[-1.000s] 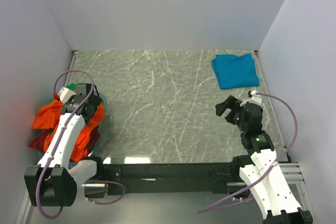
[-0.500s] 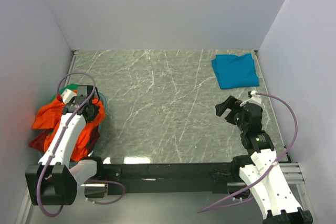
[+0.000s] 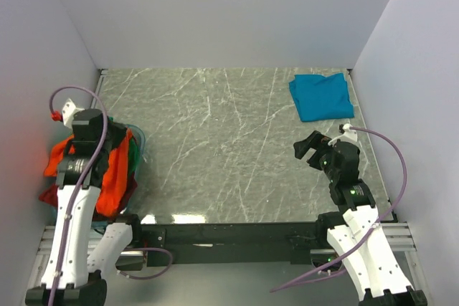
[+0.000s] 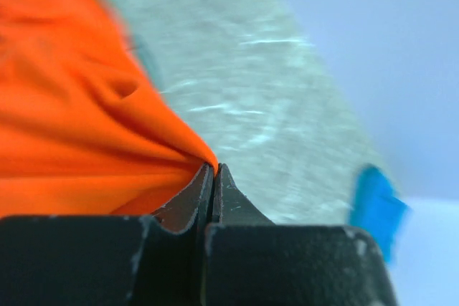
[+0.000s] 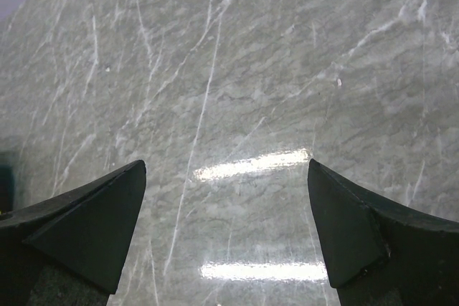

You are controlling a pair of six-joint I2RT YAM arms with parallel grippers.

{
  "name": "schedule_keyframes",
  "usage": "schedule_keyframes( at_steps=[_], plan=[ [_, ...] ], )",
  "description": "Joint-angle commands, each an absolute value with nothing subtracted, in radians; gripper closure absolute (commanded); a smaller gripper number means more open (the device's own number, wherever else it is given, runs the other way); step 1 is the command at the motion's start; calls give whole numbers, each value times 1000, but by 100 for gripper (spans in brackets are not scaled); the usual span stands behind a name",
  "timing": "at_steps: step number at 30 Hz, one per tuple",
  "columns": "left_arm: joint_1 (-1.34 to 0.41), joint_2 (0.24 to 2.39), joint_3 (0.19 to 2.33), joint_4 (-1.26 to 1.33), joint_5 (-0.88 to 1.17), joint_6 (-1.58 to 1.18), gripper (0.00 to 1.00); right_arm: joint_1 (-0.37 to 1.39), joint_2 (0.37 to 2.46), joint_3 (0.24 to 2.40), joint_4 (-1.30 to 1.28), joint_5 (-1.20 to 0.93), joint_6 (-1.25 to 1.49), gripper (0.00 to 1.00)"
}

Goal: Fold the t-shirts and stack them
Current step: Grab the tshirt from the pile, then move the tshirt to the center of the board

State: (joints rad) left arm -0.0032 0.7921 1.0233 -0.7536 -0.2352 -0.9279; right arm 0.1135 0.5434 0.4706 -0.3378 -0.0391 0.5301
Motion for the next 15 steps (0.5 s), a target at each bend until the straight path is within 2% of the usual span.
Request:
schedule_keyframes(
  at_steps=[1, 8, 12, 15],
  plan=[
    [-3, 753, 1127, -623, -46, -877, 99, 118, 528, 483, -284, -63, 522, 1],
    [-5, 793, 1223, -427, 237, -890, 99, 117, 543, 474, -270, -84, 528, 1],
    [-8, 885, 1279, -321, 398, -920, 99, 115, 543, 479, -272, -81, 528, 1],
    [-107, 943, 1328, -276, 353, -917, 99, 115, 532, 474, -273, -74, 526, 1]
  ],
)
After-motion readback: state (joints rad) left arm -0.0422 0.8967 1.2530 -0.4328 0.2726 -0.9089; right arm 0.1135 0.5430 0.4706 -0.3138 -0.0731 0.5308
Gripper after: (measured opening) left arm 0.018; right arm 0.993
